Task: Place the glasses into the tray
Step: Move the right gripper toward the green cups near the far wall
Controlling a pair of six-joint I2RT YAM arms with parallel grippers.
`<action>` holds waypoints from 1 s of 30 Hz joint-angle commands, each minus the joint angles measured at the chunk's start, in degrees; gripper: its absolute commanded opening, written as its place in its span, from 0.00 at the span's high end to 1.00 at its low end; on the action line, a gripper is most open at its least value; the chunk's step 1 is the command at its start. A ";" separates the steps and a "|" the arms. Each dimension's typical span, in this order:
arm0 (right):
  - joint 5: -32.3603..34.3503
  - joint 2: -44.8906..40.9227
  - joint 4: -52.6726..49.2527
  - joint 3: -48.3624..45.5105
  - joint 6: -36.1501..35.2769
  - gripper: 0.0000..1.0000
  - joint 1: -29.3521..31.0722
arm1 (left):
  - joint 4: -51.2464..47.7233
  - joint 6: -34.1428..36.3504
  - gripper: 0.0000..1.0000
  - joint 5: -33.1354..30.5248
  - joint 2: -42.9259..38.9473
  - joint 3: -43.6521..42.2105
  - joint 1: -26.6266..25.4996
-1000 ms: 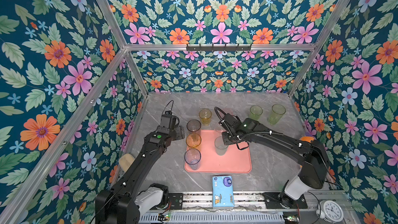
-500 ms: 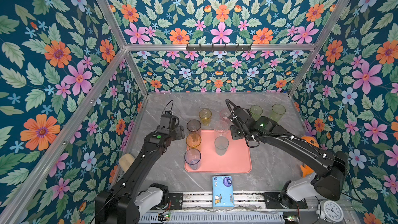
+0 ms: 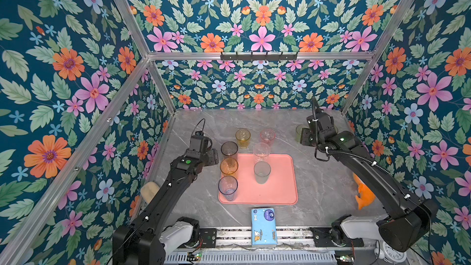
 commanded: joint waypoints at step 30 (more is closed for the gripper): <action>-8.52 14.32 6.84 5.46 3.72 0.24 -28.15 | 0.11 -0.20 0.19 -0.66 0.61 0.30 0.05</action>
